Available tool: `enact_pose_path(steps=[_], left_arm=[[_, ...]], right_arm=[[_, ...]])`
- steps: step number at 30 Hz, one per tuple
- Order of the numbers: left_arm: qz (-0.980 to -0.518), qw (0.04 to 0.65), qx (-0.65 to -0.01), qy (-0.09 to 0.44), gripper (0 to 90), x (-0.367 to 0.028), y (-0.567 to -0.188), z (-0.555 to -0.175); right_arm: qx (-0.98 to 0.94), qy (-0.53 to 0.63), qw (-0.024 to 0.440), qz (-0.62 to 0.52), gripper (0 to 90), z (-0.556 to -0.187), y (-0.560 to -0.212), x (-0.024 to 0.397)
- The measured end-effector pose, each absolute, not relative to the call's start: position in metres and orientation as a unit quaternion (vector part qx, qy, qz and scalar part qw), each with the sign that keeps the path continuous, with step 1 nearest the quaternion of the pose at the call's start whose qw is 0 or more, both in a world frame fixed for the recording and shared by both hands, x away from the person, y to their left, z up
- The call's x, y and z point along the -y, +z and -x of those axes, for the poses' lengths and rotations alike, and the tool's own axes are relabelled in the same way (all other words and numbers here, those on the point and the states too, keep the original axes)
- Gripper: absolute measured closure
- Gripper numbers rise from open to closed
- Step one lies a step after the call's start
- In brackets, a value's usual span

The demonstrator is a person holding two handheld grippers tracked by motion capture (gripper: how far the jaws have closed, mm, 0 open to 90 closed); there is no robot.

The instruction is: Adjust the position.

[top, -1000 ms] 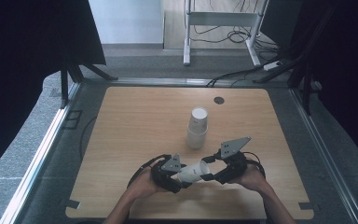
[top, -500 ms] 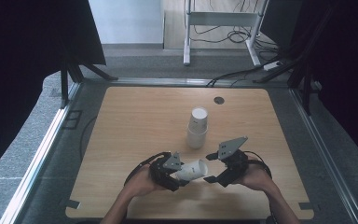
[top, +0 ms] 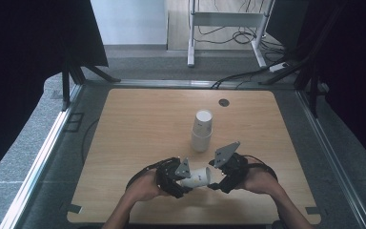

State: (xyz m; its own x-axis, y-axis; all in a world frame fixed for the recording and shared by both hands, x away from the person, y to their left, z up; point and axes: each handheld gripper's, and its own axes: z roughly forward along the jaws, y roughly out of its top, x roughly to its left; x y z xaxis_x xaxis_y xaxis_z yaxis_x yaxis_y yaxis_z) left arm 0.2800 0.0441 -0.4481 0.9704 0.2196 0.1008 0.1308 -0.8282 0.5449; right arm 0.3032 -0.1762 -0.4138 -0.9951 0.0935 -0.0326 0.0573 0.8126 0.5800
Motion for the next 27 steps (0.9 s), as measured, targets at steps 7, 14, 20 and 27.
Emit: enact_pose_path(steps=[7, 14, 20, 27], left_arm=[[-0.961, 0.254, -0.083, 0.072, 34.4, -0.041, -0.447, -0.278], [-0.967, 0.234, -0.075, 0.070, 34.4, -0.036, -0.446, -0.275], [-0.971, 0.213, -0.072, 0.077, 34.4, -0.032, -0.448, -0.273], [-0.974, 0.199, -0.068, 0.081, 34.4, -0.028, -0.449, -0.272]], right_arm=[[-0.964, 0.265, 0.034, -0.014, 23.2, -0.297, -0.417, 0.165], [-0.968, 0.249, 0.031, -0.003, 23.7, -0.294, -0.423, 0.158], [-0.967, 0.252, 0.025, -0.001, 25.2, -0.293, -0.430, 0.157], [-0.967, 0.255, 0.023, 0.003, 26.6, -0.291, -0.438, 0.154]])
